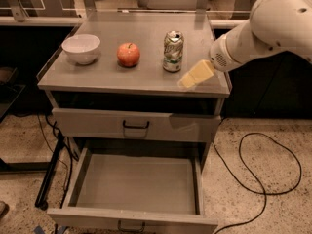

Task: Place 7up can into middle drawer

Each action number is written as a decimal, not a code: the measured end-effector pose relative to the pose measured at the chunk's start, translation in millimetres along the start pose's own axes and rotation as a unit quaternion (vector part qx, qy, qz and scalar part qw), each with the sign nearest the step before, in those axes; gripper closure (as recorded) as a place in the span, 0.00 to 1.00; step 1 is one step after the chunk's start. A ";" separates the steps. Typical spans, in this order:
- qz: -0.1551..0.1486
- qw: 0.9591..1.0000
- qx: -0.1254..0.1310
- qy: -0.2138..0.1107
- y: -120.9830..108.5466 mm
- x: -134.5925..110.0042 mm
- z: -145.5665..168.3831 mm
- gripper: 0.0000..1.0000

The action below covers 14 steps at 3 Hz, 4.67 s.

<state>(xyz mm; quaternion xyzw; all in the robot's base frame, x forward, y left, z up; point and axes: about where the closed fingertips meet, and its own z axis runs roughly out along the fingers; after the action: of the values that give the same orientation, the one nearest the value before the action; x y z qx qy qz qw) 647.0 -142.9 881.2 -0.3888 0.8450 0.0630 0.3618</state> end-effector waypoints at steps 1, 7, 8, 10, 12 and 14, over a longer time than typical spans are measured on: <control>0.013 1.000 -0.005 -0.016 -2.1 -17.3 29.1 0.00; 0.053 0.992 -0.031 -0.111 -13.3 -86.1 107.4 0.00; 0.053 0.992 -0.031 -0.111 -13.3 -86.4 107.9 0.25; 0.053 0.992 -0.031 -0.111 -13.2 -86.4 108.0 0.73; 0.036 0.991 -0.035 -0.126 -7.0 -95.4 84.3 1.00; 0.052 0.990 -0.047 -0.125 18.8 -65.1 22.9 1.00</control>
Offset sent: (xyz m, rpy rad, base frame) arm 0.0246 0.0197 -0.0091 0.0396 -0.0064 -0.0060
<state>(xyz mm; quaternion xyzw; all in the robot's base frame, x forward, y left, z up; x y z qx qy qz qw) 675.1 -81.3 904.2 -0.3500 0.8083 0.1697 0.4419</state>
